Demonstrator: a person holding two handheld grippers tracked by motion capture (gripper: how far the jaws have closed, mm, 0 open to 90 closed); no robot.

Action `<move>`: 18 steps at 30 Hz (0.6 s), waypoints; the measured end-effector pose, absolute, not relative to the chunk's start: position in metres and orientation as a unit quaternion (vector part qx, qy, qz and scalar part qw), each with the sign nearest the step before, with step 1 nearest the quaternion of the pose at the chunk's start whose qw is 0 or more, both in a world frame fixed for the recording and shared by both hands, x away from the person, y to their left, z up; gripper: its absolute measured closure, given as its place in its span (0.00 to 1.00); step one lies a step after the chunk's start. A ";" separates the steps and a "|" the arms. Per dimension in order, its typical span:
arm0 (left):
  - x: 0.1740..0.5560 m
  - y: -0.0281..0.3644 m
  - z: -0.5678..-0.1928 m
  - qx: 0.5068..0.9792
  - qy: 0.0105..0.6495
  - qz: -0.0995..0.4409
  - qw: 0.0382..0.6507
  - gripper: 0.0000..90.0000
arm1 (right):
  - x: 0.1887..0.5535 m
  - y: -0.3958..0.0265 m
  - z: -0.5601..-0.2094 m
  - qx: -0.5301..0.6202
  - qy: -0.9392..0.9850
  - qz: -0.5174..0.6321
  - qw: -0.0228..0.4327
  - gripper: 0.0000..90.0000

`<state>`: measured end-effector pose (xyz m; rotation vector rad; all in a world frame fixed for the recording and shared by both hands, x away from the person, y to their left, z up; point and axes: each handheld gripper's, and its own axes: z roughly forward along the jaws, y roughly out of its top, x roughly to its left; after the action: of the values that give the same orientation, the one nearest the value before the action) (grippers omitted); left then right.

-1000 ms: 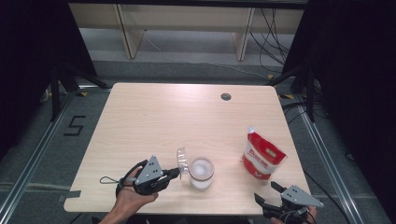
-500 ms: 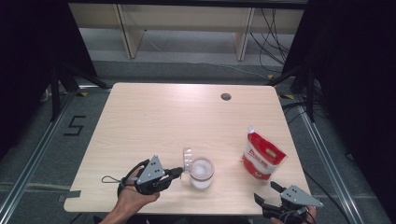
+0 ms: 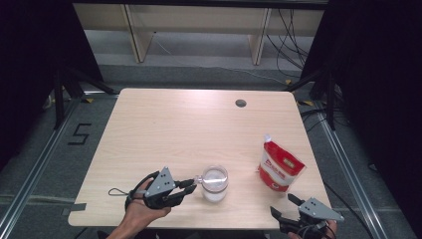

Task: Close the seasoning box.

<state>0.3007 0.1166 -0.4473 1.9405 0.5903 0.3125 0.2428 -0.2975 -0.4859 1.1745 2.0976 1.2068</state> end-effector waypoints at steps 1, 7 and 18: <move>0.302 0.119 -0.447 0.814 0.236 0.134 0.513 0.81 | 0.243 -0.297 -0.486 0.426 0.760 0.437 0.224 0.28; 0.298 0.125 -0.450 0.810 0.268 0.123 0.507 0.56 | 0.243 -0.298 -0.485 0.423 0.761 0.437 0.228 0.27; 0.298 0.139 -0.458 0.804 0.301 0.115 0.499 0.37 | 0.243 -0.297 -0.486 0.427 0.760 0.439 0.218 0.26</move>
<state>0.2978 0.1390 -0.4583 1.9459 0.7276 0.2788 0.2426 -0.2968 -0.4857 1.1811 2.1051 1.2144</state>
